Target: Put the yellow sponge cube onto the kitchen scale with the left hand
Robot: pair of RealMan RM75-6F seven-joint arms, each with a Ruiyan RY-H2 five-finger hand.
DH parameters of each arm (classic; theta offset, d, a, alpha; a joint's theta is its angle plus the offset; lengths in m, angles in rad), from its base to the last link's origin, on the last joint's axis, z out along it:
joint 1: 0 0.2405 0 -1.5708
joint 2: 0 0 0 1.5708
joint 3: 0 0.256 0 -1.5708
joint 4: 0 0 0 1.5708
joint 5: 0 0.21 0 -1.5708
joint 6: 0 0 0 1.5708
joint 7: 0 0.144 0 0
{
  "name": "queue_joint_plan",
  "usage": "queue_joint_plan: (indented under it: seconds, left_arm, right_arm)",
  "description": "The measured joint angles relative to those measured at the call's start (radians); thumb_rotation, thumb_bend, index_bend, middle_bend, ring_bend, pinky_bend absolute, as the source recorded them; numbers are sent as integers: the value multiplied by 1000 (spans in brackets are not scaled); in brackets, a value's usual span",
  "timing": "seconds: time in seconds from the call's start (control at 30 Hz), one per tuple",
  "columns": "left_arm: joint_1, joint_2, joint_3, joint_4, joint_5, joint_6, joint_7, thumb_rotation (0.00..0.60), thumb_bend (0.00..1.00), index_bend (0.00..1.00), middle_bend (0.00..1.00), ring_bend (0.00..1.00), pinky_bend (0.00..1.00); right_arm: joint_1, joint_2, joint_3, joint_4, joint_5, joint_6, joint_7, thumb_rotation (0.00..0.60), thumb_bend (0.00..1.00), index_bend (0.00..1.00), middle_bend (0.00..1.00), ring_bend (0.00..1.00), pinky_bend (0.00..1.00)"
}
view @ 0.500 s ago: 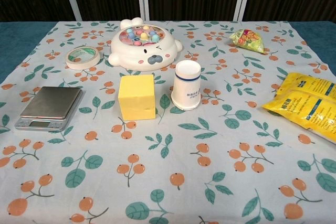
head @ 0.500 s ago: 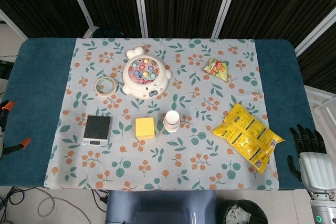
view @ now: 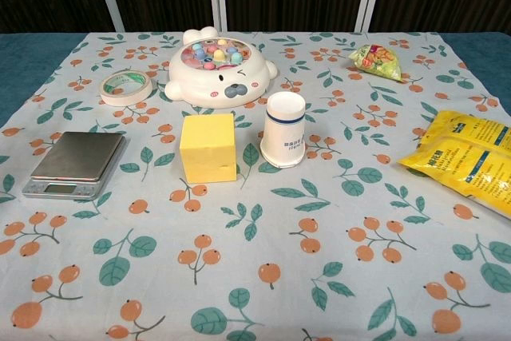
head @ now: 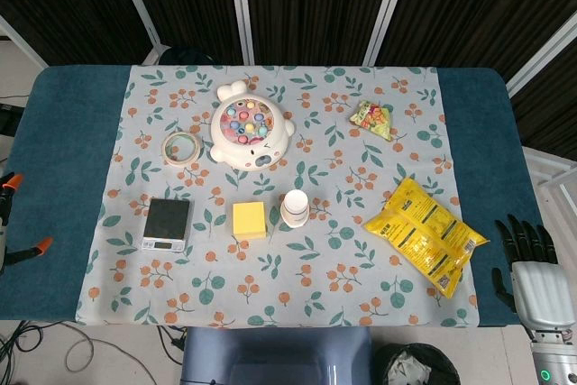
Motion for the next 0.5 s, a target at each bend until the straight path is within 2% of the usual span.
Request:
queue_joint_plan:
  seconds: [0.33,0.5]
  left_arm:
    - [0,12,2,-24,-9,-16,-14,600,37,5,21,0,76]
    - [-16,49,16,-75,35,-52,-48,600,34,4,22,0,76]
  right_arm:
    - [-1,2,0,-3,0,1,0,600,559,0,27,27,0]
    - [0,2,1,-3,8,-5,2,600,559,0,27,27,0]
